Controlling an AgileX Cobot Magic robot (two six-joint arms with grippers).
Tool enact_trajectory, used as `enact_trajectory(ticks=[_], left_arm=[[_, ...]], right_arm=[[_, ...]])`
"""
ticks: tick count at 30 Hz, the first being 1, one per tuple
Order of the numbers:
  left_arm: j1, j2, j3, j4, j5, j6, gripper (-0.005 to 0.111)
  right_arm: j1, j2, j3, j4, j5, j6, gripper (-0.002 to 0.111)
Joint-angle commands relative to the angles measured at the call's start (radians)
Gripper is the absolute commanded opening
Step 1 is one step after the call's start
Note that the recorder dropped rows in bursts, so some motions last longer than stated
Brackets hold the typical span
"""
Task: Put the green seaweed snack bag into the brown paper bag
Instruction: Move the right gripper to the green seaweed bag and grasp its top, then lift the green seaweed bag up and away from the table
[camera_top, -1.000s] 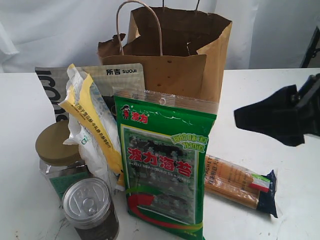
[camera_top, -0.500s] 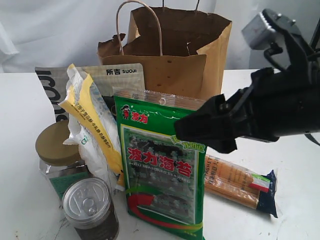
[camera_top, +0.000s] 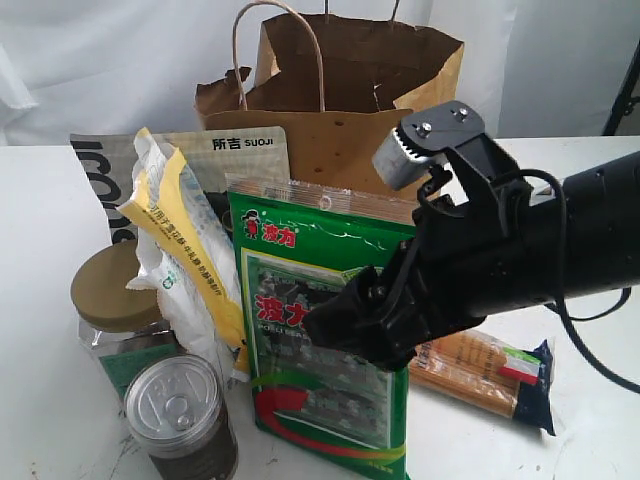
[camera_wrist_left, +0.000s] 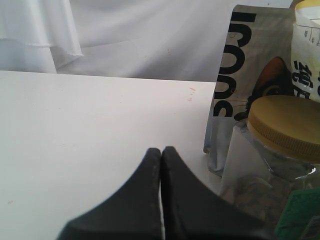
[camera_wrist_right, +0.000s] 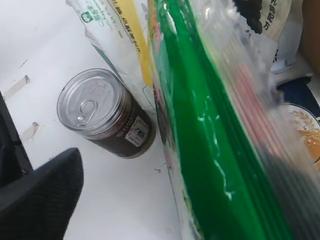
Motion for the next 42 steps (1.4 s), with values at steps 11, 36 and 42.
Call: enact_trajectory(ticks=[11,36,42], left_arm=[[-0.005,-0.004,0.005,0.0,-0.01,-0.002,0.001],[-0.005,-0.004,0.005,0.0,-0.01,-0.002,0.001],[-0.005,-0.004,0.005,0.0,-0.01,-0.002,0.001]], right_arm=[[0.08,0.005,0.041,-0.057,-0.067,-0.013,0.063],[0.082,0.008,0.041,-0.255,-0.118,0.164,0.0],[0.082,-0.083,0.041,-0.312,-0.114,0.216,0.0]])
